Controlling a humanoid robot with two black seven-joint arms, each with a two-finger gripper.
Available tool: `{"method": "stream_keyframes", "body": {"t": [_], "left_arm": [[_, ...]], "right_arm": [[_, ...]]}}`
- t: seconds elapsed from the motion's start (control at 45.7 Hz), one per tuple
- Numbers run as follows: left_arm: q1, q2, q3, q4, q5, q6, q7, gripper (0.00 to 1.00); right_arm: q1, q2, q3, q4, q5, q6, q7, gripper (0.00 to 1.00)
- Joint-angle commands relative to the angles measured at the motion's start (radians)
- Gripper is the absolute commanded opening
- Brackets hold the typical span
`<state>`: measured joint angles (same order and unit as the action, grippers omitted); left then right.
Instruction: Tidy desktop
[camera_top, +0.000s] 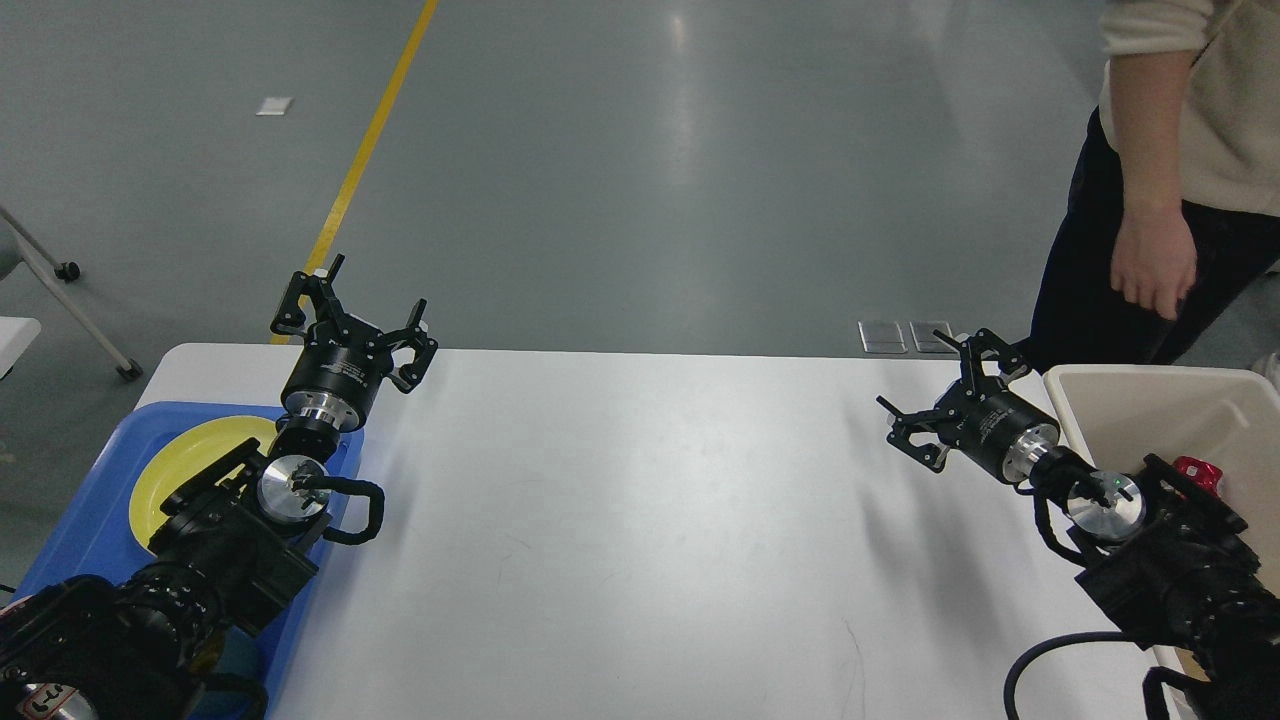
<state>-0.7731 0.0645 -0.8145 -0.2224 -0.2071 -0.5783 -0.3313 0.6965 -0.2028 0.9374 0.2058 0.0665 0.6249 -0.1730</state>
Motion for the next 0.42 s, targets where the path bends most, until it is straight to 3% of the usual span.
{"method": "stream_keyframes", "body": {"t": [0.0, 0.394], "left_arm": [[0.0, 0.0, 0.0, 0.0, 0.0, 0.0, 0.0, 0.97], [0.0, 0.0, 0.0, 0.0, 0.0, 0.0, 0.0, 0.97]], "right_arm": [[-0.002, -0.003, 0.0, 0.0, -0.001, -0.001, 0.0, 1.0], [-0.002, -0.004, 0.0, -0.002, -0.001, -0.005, 0.001, 1.0]]}}
